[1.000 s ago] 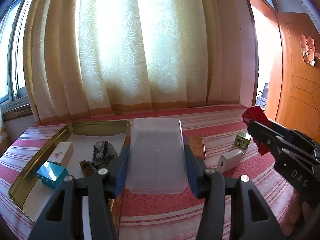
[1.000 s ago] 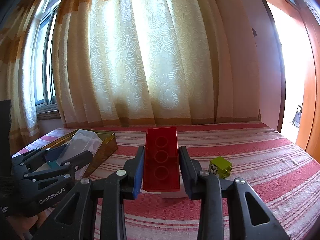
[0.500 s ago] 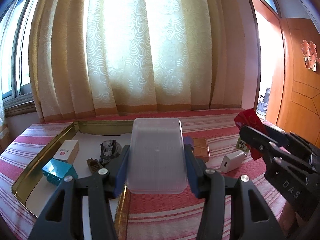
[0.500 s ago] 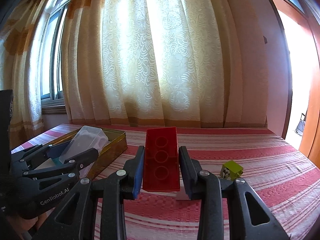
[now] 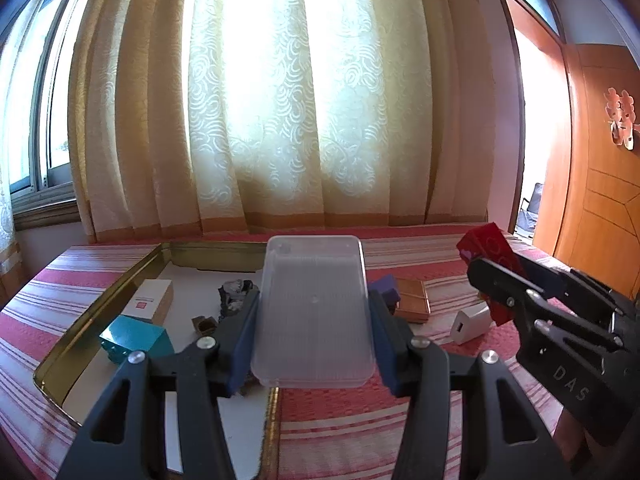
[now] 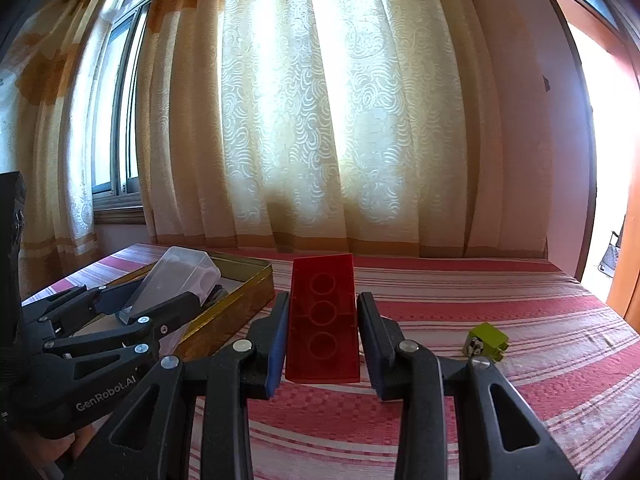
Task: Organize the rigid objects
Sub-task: 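Carry the red brick and clear plastic box over the gold tray with both tools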
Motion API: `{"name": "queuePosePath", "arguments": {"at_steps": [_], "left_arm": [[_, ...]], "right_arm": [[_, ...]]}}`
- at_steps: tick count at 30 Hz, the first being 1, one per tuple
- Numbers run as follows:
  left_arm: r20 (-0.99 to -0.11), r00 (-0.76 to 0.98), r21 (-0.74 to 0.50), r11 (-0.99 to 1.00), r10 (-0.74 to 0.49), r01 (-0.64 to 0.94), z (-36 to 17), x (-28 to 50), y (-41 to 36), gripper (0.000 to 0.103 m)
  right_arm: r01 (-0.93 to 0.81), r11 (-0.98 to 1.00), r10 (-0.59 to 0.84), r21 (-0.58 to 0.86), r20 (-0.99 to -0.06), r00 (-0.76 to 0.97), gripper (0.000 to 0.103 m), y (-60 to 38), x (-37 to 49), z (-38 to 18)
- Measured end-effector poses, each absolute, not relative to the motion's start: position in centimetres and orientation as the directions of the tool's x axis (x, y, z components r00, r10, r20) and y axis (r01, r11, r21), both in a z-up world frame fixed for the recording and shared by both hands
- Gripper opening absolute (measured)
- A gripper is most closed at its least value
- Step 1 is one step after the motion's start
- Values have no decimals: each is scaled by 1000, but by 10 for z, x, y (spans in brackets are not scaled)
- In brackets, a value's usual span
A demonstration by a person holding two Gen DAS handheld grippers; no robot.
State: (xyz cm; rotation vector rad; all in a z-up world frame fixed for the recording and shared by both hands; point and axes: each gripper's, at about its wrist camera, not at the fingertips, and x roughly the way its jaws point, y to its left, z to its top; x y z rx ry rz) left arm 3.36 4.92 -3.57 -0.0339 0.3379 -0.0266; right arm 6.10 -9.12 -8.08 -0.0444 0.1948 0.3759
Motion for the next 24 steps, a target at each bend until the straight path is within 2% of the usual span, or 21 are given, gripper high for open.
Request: {"name": "queuePosePath", "arguments": {"at_steps": [24], "left_arm": [[-314, 949, -61, 998, -9, -11, -34, 22, 74, 51]], "right_arm": [[-437, 899, 424, -23, -201, 883, 36, -56, 55, -81]]}}
